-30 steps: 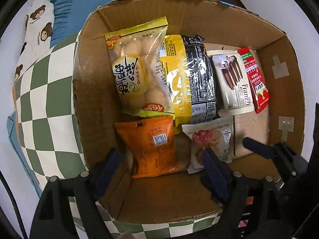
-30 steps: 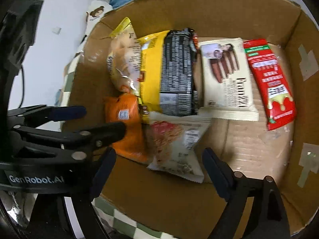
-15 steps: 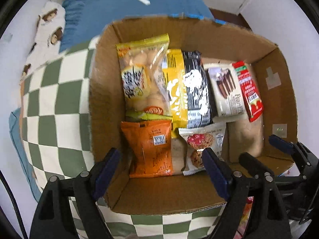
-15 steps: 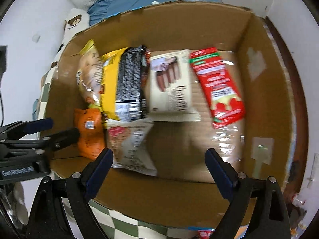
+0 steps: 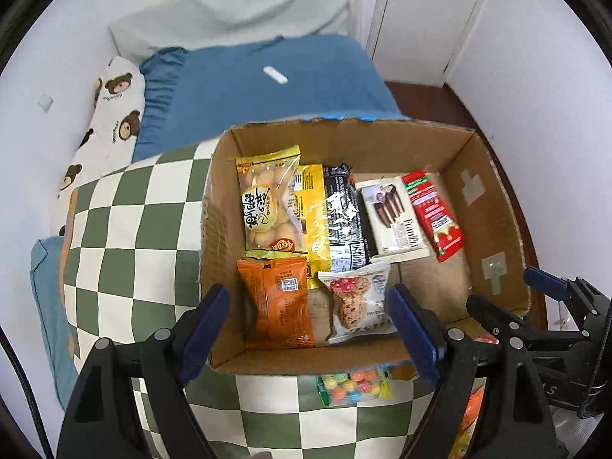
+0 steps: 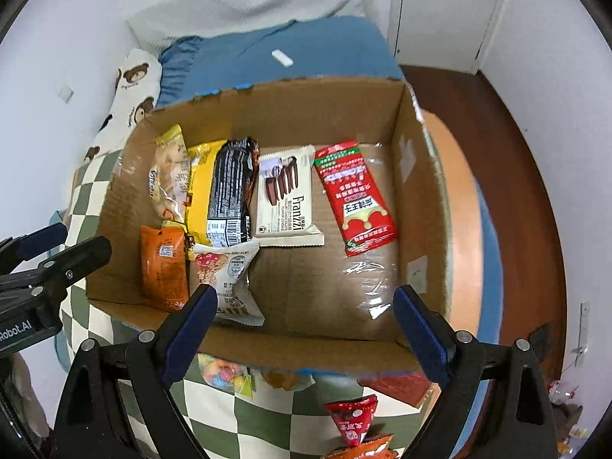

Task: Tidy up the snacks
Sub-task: 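Carry both packets into the box and open both tools, then grasp the clear candy-ball bag with left tool while right tool grasps yellow Guoba chips bag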

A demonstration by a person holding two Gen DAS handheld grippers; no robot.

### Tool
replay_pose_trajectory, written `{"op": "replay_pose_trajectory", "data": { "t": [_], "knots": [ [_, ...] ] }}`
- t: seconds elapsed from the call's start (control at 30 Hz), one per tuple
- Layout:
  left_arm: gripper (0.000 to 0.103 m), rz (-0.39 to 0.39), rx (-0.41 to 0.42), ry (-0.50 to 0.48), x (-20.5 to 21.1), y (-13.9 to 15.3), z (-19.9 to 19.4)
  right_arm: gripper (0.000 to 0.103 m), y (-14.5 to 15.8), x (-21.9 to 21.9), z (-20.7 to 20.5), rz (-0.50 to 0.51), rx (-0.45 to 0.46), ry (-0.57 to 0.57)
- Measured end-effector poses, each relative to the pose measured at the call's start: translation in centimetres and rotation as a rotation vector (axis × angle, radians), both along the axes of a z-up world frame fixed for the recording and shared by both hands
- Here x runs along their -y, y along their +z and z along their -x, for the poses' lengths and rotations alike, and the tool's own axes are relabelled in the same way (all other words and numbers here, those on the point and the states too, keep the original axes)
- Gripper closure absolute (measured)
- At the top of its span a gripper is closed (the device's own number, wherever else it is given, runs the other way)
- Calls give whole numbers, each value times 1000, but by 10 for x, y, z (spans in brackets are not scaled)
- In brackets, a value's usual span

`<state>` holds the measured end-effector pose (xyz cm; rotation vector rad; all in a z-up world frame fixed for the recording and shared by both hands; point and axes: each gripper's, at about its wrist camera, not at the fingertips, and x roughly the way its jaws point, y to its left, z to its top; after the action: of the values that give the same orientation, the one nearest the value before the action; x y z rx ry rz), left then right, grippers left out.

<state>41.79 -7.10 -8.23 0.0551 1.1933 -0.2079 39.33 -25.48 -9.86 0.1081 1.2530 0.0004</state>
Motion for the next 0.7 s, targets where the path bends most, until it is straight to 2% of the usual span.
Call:
{"op": "replay_pose_trajectory", "data": {
  "t": [0.27,0.43,0.57,0.7],
  "knots": [
    [19,-9,120,17,-5,24,42,8,38,-3,33,13,120,-5],
    [19,-30,203,22,-7,34,75,8,62,-6,60,-39,196,1],
    [19,-101,229,-41,2,19,105,8,63,4,88,-78,193,-15],
    [19,-203,193,-146,17,-18,121,8,29,32,122,-93,98,-81]
  ]
}}
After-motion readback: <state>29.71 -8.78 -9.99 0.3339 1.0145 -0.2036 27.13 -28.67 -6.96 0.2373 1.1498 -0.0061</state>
